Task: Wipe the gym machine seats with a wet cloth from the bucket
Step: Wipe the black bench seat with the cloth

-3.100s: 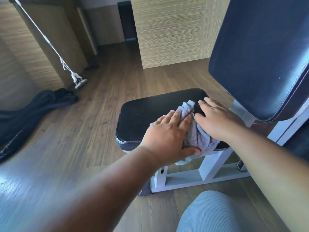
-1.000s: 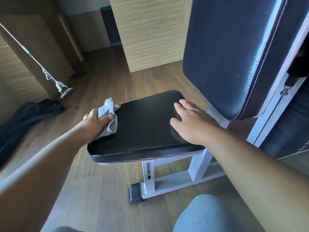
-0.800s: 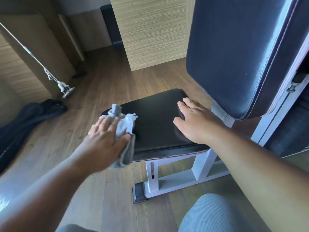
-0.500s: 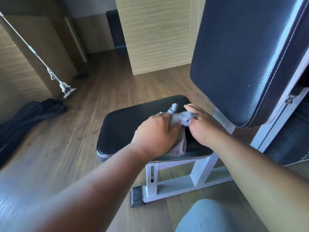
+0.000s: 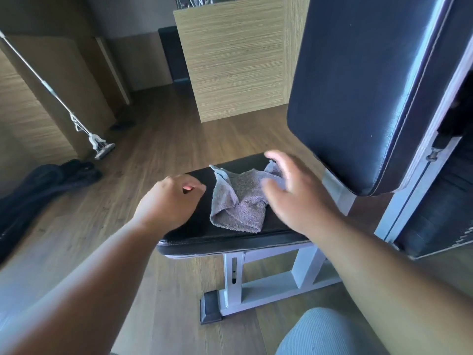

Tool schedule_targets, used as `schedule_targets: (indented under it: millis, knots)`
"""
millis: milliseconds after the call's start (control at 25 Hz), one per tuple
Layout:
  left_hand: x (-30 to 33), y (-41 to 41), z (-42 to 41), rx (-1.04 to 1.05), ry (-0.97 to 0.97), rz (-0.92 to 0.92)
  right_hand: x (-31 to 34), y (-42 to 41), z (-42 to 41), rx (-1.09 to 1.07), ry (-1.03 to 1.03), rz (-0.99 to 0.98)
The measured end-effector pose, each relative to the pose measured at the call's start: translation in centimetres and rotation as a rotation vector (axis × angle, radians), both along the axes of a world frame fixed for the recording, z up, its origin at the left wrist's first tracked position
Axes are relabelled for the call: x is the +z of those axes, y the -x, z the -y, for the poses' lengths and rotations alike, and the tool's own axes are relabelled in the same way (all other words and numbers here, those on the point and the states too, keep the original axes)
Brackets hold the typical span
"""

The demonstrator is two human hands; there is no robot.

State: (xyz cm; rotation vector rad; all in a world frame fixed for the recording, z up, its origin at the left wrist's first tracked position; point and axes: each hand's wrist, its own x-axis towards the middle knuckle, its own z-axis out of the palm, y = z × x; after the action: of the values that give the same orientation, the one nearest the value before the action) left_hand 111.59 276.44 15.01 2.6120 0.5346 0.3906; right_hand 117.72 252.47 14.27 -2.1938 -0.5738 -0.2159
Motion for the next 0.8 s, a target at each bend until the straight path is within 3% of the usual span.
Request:
schedule_targets:
  millis: [120, 200, 280, 360, 480, 560, 680, 800]
  knots:
    - [-2.2, 0.8, 0.0, 0.007, -0.035, 0.135, 1.0, -0.4, -5.4, 0.054, 0.628, -0.137]
    - [-2.6, 0.9, 0.2, 0.055, -0.089, 0.205, 0.2, 0.1, -8.0, 0.134, 0.786, -0.054]
    - [-2.8, 1.2, 0.1, 0.110, -0.098, 0.225, -1.0, 0.7, -6.8, 0.324, 0.758, 0.083]
    - [-2.9, 1.1, -0.1, 0.122, -0.032, 0.221, -1.2, 0.0, -3.0, 0.361, 0.742, 0.104]
    - [-3.2, 0.9, 0.1, 0.105, -0.123, 0.170, -0.4, -5.9, -0.9, 0.023, 0.740, -0.136]
    - [-3.2, 1.0, 0.1, 0.110, -0.170, 0.153, 0.3, -7.2, -4.4, -0.051, 0.832, -0.141]
    - [-3.2, 1.2, -0.1, 0.116, -0.168, 0.165, -0.1, -4.3, -8.1, 0.212, 0.793, 0.009]
    - [-3.5, 1.3, 0.1, 0.089, -0.212, 0.193, -0.8, -2.1, -3.6, 0.384, 0.752, 0.074]
